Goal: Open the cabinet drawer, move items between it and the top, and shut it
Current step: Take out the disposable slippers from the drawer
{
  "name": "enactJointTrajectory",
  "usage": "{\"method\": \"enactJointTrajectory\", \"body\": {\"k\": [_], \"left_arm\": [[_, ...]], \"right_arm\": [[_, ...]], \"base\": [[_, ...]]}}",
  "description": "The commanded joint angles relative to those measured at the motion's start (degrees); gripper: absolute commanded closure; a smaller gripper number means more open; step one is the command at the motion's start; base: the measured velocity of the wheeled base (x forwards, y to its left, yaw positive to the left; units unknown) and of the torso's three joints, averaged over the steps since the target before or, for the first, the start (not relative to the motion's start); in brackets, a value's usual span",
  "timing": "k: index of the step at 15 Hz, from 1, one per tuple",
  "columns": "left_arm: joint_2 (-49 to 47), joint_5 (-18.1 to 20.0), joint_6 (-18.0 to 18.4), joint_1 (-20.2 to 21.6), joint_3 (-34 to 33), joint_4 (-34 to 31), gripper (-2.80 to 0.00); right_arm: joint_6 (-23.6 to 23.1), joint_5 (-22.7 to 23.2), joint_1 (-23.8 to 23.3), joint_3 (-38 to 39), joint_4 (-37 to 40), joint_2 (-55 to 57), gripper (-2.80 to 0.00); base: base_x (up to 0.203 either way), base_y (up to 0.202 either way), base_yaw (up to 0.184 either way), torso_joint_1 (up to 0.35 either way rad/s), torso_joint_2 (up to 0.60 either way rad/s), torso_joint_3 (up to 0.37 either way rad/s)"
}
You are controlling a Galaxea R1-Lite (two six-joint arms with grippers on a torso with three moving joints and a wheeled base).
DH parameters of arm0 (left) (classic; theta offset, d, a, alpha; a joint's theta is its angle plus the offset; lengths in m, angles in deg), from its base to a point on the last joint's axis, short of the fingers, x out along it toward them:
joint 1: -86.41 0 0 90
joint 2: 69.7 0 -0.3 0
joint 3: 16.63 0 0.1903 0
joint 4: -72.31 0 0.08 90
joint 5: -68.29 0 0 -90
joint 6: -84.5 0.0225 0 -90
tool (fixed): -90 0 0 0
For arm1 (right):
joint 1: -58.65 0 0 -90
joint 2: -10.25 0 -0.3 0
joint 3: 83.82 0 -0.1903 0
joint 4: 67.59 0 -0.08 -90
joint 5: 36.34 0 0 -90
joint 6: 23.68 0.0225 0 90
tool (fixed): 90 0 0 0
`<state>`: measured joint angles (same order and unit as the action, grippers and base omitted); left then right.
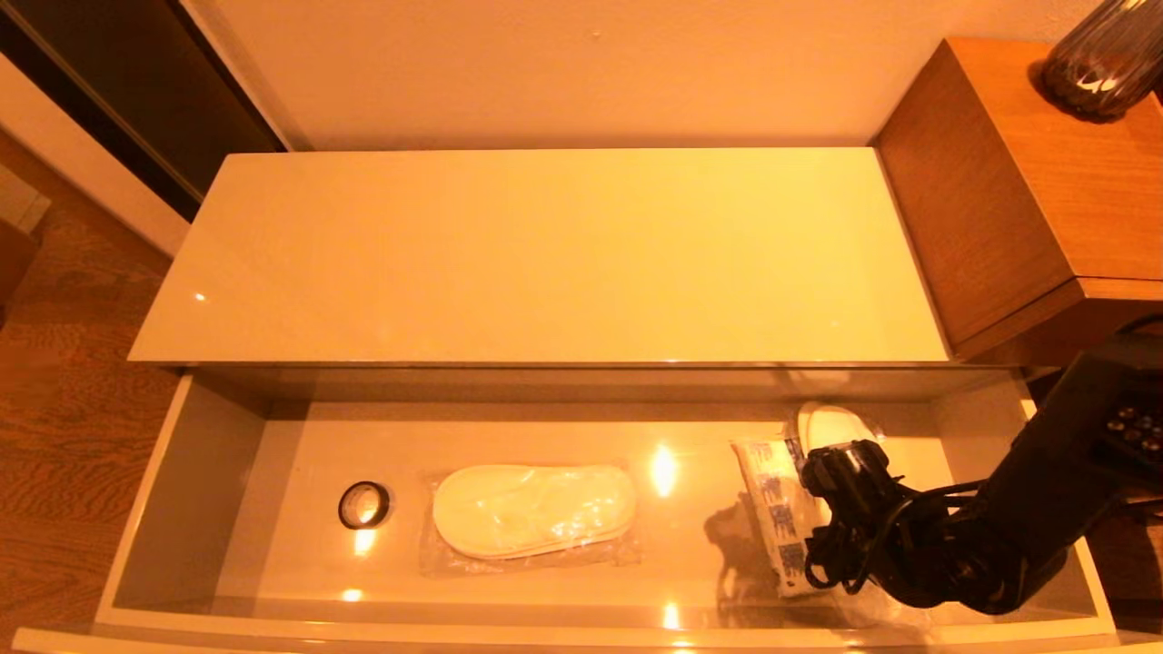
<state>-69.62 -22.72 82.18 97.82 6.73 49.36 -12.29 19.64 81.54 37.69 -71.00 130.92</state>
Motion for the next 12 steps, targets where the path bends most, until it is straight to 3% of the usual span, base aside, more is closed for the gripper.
{"method": "enactJointTrajectory", "body": {"k": [1, 7, 8, 12], "left_arm": [[2.2, 0.0, -0.1, 0.0, -0.1, 0.0, 0.0], [2.2, 0.0, -0.1, 0.0, -0.1, 0.0, 0.0], [2.2, 0.0, -0.1, 0.0, -0.1, 0.0, 0.0], [2.2, 0.0, -0.1, 0.0, -0.1, 0.0, 0.0]], "right_arm": [[-0.5, -0.2, -0.9, -0.6, -1.8, 2.6, -2.8], [-4.8, -0.7, -2.8, -0.8, -9.1, 6.6, -2.8], [-5.2, -1.7, -2.8, -0.8, -9.2, 6.7, 0.0], [-5.7, -2.5, -2.8, -1.0, -8.8, 5.3, 0.0]], "base": [[0.0, 0.0, 0.0, 0.0, 0.0, 0.0], [0.0, 0.0, 0.0, 0.0, 0.0, 0.0], [0.0, 0.0, 0.0, 0.0, 0.0, 0.0], [0.0, 0.0, 0.0, 0.0, 0.0, 0.0]]}}
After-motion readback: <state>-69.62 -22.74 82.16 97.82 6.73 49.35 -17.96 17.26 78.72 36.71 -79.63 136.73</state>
